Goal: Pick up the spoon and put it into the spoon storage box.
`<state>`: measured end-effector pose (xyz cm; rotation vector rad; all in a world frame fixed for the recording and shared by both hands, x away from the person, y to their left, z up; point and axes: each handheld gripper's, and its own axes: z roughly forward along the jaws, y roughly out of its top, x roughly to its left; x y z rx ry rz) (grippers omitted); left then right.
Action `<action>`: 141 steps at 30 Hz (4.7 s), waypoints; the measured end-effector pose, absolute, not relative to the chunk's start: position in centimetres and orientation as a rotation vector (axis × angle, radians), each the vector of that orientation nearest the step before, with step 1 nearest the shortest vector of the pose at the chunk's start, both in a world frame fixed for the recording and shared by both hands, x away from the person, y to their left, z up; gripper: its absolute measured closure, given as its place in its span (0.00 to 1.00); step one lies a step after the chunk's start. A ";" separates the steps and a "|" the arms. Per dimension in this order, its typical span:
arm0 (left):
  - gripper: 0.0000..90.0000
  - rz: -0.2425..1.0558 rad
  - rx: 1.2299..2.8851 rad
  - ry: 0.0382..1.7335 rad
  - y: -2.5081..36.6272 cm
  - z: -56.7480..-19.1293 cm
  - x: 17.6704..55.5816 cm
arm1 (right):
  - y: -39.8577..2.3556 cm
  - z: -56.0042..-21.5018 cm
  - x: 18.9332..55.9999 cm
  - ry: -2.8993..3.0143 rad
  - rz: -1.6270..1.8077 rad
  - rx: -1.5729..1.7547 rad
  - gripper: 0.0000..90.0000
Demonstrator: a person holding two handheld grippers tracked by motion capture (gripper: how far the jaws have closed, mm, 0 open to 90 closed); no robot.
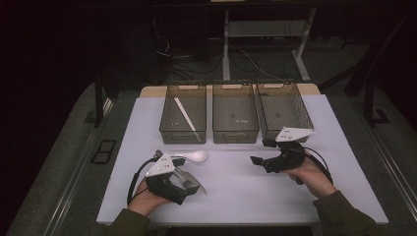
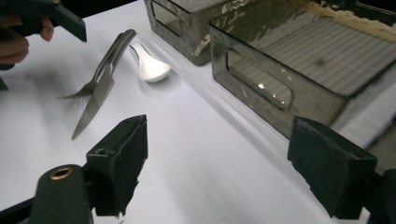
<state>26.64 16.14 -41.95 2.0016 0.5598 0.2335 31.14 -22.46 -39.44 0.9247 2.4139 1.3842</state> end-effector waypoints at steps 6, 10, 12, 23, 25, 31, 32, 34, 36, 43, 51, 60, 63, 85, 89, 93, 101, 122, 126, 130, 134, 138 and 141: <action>0.00 0.242 2.011 0.559 16.2 -41.9 26.6 | -24.3 -40.6 29.8 2.401 1.373 0.955 0.20; 0.00 0.244 2.005 0.564 16.2 -41.9 26.6 | -25.3 -41.3 28.8 2.384 1.363 0.969 0.19; 0.00 0.246 2.008 0.565 16.3 -41.9 26.6 | -25.8 -41.6 28.4 2.369 1.358 0.978 0.19; 0.00 0.259 2.006 0.562 16.2 -41.7 26.5 | -28.5 -43.4 26.0 2.338 1.349 1.003 0.19; 0.01 0.262 2.004 0.561 16.2 -41.6 26.6 | -29.0 -43.6 25.6 2.327 1.352 1.009 0.19; 0.12 0.259 2.011 0.574 16.4 -41.2 27.3 | -29.8 -43.7 24.7 2.306 1.378 1.018 0.19; 0.16 0.259 2.015 0.573 16.5 -41.0 27.5 | -29.8 -43.7 24.7 2.308 1.377 1.017 0.19; 0.19 0.259 2.007 0.585 16.7 -40.9 27.9 | -29.7 -43.8 24.7 2.314 1.374 1.011 0.19; 0.23 0.259 2.010 0.595 16.9 -40.9 28.5 | -29.6 -43.8 24.7 2.321 1.368 1.010 0.19; 0.35 0.268 2.017 0.626 16.9 -40.8 30.6 | -29.6 -43.9 24.7 2.328 1.360 1.020 0.19; 0.36 0.280 2.046 0.640 16.6 -40.7 33.3 | -29.7 -43.9 24.8 2.321 1.351 1.041 0.19; 0.39 0.248 2.060 0.644 15.8 -41.4 35.7 | -29.7 -43.9 24.7 2.321 1.354 1.038 0.19; 0.41 0.242 2.079 0.661 15.6 -42.0 36.1 | -29.7 -43.8 24.7 2.322 1.359 1.036 0.19; 0.52 0.172 2.194 0.718 15.1 -44.5 37.4 | -29.2 -43.9 24.7 2.349 1.337 1.012 0.19; 0.52 0.172 2.224 0.691 14.8 -44.7 37.4 | -29.2 -43.9 24.7 2.352 1.332 1.003 0.19; 0.53 0.165 2.234 0.691 14.9 -44.7 37.3 | -29.2 -43.9 24.7 2.356 1.322 1.005 0.19; 0.62 0.145 2.262 0.643 14.9 -44.8 37.1 | -29.2 -43.9 24.6 2.354 1.311 1.001 0.19; 0.86 0.203 2.279 0.481 14.9 -44.3 36.6 | -29.2 -43.8 24.6 2.351 1.306 1.002 0.19; 0.91 0.241 2.284 0.453 14.5 -44.1 36.4 | -29.2 -43.8 24.6 2.351 1.306 1.002 0.19; 0.93 0.310 2.304 0.419 14.0 -43.9 36.1 | -29.2 -43.8 24.6 2.350 1.307 1.001 0.19; 0.93 0.345 2.291 0.403 13.7 -43.4 35.9 | -29.2 -43.8 24.6 2.351 1.307 1.001 0.19; 0.93 0.373 2.250 0.409 13.7 -42.8 35.7 | -29.1 -43.8 24.6 2.351 1.307 1.001 0.19; 0.93 0.380 2.212 0.427 13.7 -42.2 35.5 | -29.1 -43.8 24.6 2.351 1.307 1.001 0.19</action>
